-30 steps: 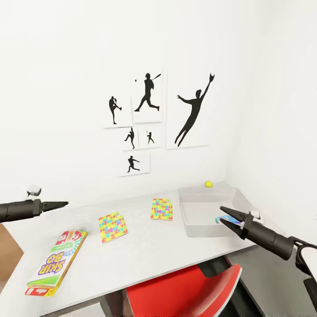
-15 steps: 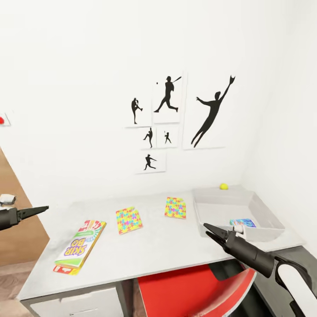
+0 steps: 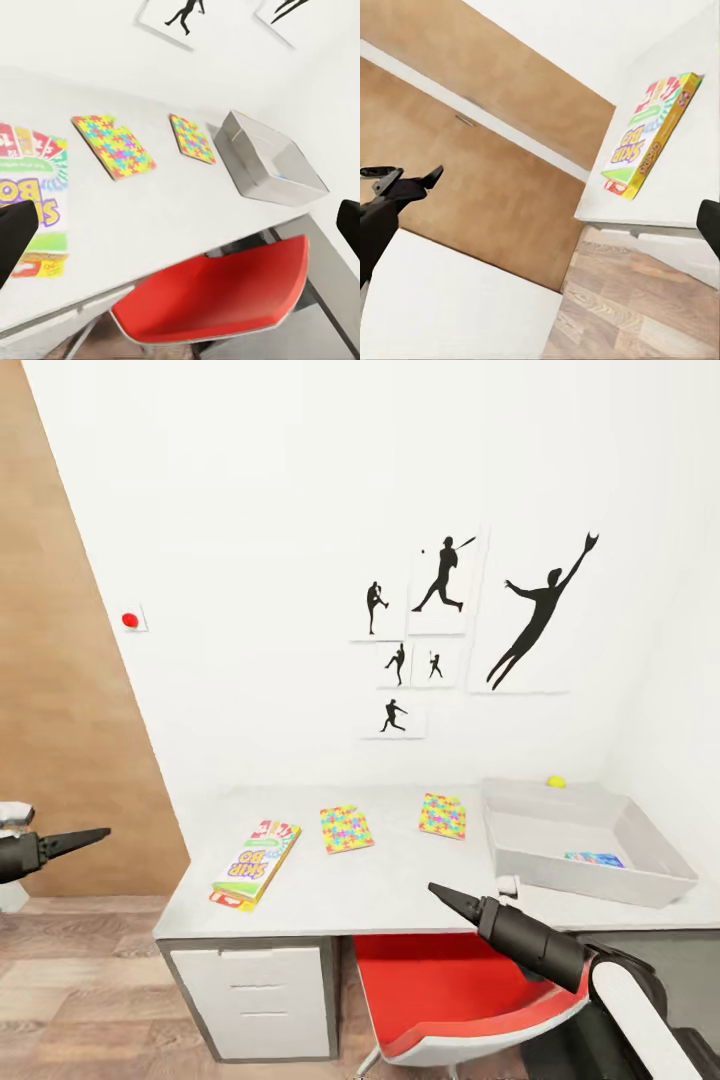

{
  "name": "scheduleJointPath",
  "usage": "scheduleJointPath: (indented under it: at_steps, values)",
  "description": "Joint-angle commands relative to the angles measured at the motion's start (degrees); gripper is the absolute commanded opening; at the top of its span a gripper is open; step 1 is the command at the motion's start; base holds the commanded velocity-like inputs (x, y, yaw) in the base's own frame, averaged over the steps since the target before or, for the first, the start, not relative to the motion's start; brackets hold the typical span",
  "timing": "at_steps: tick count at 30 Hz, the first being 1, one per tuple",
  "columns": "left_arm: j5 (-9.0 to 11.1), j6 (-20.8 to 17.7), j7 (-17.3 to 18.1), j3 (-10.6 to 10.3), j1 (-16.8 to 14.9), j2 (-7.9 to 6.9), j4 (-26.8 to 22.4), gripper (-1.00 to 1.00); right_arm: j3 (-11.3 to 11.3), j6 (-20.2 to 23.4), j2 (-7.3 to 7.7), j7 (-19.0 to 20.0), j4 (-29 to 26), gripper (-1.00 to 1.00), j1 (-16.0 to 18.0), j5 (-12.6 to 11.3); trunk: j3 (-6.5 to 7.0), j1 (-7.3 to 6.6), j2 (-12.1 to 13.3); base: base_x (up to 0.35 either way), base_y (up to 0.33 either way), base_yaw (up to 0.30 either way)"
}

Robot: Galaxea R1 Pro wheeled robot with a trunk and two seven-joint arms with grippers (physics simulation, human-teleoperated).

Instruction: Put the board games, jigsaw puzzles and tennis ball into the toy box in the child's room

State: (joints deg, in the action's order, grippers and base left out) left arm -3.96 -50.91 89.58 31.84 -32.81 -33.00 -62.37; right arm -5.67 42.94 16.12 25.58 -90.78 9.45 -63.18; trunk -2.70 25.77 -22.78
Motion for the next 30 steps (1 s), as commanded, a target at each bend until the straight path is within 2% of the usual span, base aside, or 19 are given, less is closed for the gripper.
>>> scheduleJointPath:
  at_steps: [1, 5, 6, 8, 9, 12, 17, 30]
  values:
    - [-0.4, -0.6, 0.4, 0.1, -0.1, 0.06, 0.0, 1.0, -0.1, 0.2, -0.69, 0.0, 0.0, 1.0, 0.1, 0.3, -0.14, 0.01, -0.1, -0.259, 0.123, 0.294]
    - [-0.5, -0.6, 0.4, 0.1, -0.1, 0.09, 0.0, 1.0, -0.2, 0.2, -2.79, 0.0, 0.0, 1.0, 0.2, 2.5, -0.14, 0.01, -0.1, -0.163, 0.076, 0.294]
    - [-0.5, -0.6, 0.4, 0.1, -0.1, 0.07, 0.0, 1.0, -0.2, 0.2, -3.61, 0.1, 0.0, 1.0, 0.4, 4.4, -0.14, 0.01, -0.1, -0.07, 0.032, 0.294]
    - [-0.5, -0.5, 0.4, 0.1, -0.1, 0.06, 0.0, 1.0, -0.2, 0.2, -4.27, 0.2, 0.0, 1.0, 0.6, 6.2, -0.14, 0.01, -0.1, -0.05, 0.023, 0.294]
    - [-0.5, -0.5, 0.4, 0.1, -0.1, 0.07, 0.0, 1.0, -0.2, 0.3, -4.86, 0.3, 0.0, 1.0, 0.8, 7.9, -0.14, 0.01, -0.1, -0.029, 0.013, 0.294]
    - [-0.5, -0.5, 0.4, 0.1, -0.1, 0.11, 0.1, 1.0, -0.2, 0.3, -5.95, 0.4, 0.0, 1.0, 1.0, 10.1, -0.14, 0.01, -0.1, -0.016, 0.01, 0.294]
    - [-0.5, -0.6, 0.4, 0.2, -0.1, 0.12, 0.1, 1.0, -0.2, 0.3, -7.03, 0.4, 0.0, 1.0, 1.1, 11.5, -0.14, 0.01, -0.1, -0.005, 0.115, 0.294]
    - [-0.5, -0.6, 0.4, 0.2, -0.1, 0.09, 0.1, 1.0, -0.9, 0.2, -7.39, 0.0, 0.0, 1.0, 1.2, 11.9, -0.14, 0.01, -0.1, 0.0, 0.223, 0.294]
